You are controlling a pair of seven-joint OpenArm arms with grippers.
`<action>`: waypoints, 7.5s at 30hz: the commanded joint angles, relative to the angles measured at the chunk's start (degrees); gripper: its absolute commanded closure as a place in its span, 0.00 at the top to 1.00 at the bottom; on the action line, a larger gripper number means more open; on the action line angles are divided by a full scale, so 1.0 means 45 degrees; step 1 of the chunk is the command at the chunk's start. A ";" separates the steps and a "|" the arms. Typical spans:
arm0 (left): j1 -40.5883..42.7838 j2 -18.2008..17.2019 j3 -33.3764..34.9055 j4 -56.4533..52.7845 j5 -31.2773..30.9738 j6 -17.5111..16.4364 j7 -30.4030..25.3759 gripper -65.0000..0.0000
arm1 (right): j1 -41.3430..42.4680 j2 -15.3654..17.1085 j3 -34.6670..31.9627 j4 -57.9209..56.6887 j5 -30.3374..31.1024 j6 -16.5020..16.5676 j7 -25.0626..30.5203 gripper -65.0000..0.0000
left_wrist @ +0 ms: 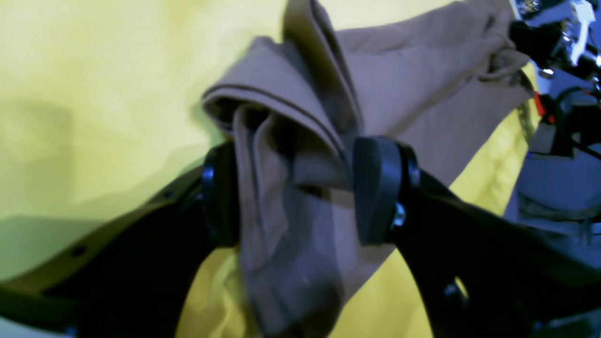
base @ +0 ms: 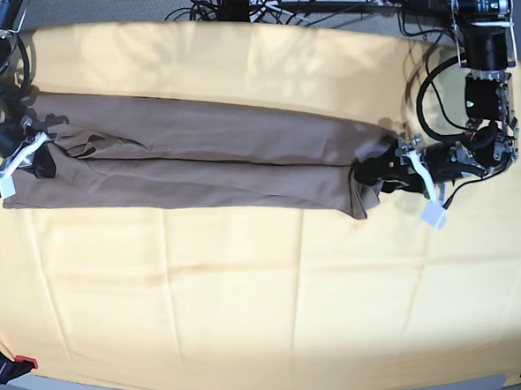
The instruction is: Fold the T-shirt properly
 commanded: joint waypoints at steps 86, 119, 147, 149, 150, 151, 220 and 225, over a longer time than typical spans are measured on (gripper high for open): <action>-0.1345 0.8166 0.0078 -0.0010 -0.3912 -0.1379 0.3019 0.00 | 0.0121 0.0306 0.0058 0.0126 0.0967 0.0013 -0.0087 0.06; -0.1520 0.2429 -0.0282 -0.0010 -0.3818 -0.1460 0.3019 0.67 | -0.0631 -0.0131 0.3517 -0.1093 0.1715 -0.1821 -0.1292 0.74; -0.1525 0.1865 -0.0282 -0.0010 -0.3852 -0.1460 0.3019 0.67 | -0.0636 0.1122 0.3308 -0.2215 0.7699 0.0013 -0.5833 0.74; -0.1525 0.1865 -0.0282 -0.0010 -0.3852 -0.1460 0.3019 0.67 | -0.0636 0.1185 0.3308 -0.2210 0.7708 0.0013 -0.5867 0.74; -0.1520 0.1865 -0.0282 -0.0010 -0.3852 -0.1460 0.3019 0.67 | -0.0636 0.1195 0.3308 -0.2210 0.7713 0.0013 -0.5863 0.74; -0.1520 0.1860 -0.0282 -0.0010 -0.3852 -0.1460 0.3019 0.67 | -0.0636 0.1195 0.3303 -0.2210 0.7718 0.0013 -0.5863 0.74; -0.1520 0.0617 -0.0282 -0.0010 -0.3808 -0.1460 0.3019 0.67 | 0.0510 -0.3283 -0.3385 0.7694 0.3847 0.0013 -0.4153 0.00; -0.1520 0.0627 -0.0282 -0.0010 -0.3808 -0.1460 0.3019 0.67 | 0.0495 -0.3279 -0.5683 0.7689 0.1710 0.0013 -0.3070 0.12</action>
